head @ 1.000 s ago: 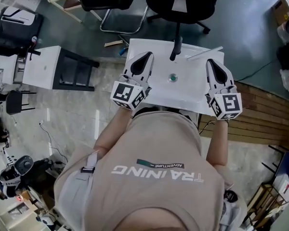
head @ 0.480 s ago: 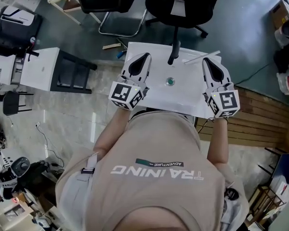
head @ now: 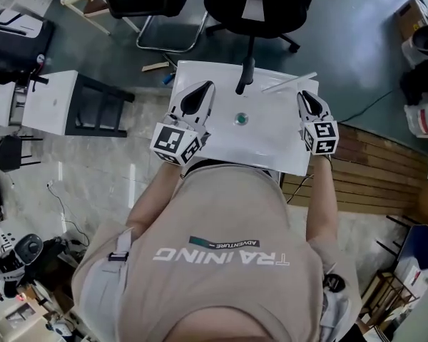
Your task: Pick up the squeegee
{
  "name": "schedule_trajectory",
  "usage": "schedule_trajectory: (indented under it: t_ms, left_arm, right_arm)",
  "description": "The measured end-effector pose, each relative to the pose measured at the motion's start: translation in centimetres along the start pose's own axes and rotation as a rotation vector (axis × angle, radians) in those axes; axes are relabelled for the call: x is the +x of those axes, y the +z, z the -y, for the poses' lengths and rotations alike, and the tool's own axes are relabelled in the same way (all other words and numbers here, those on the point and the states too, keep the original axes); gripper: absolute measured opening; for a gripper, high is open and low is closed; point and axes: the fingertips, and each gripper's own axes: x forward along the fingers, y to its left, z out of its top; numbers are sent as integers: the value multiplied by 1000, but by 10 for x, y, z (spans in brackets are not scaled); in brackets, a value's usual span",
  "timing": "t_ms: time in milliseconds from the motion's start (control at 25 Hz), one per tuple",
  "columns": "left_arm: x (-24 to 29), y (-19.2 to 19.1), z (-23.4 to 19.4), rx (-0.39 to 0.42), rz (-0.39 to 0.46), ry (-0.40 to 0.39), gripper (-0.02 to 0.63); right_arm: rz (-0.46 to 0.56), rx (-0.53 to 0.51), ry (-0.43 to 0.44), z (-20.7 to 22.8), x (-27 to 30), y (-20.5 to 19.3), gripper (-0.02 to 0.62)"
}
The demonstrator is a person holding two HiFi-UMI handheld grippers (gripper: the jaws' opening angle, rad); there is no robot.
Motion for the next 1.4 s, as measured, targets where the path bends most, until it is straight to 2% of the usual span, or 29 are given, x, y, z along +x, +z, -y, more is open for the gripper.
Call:
schedule_trajectory:
  t_ms: [40,80,120,280,400,560,1080,1240,1400]
  left_arm:
    - [0,-1,0,8,-10,1,12]
    - [-1,-2,0,15,-19,4,12]
    - [-3,-2,-1,22,-26,11,12]
    - [-7,0,-4,32,-34,51,12]
    - [-7,-5,-5,32,-49,72,12]
    - [-4,-12,-1,24,-73,73,12]
    - [9,-13,-1,9,-77,87,12]
    - [9,-14,-2,5,-87,87,12]
    - [9,-15,-4,-3,-82,87,12]
  right_arm:
    - [-23,0,-1,5,6,-16,55]
    - [-51,9,5,10,11,-32,135]
    - [-81,23,14,14,16,-48,173]
    - [-182,37,8,33,31,-96,173]
    - [-225,36,5,42,44,-118,173]
    - [-271,85,-9,52,55,-139,173]
    - [-351,95,35,46,71,-167,172]
    - [-404,41,-12,47,72,-172,169]
    - [-415,5,12,42,73,-172,147]
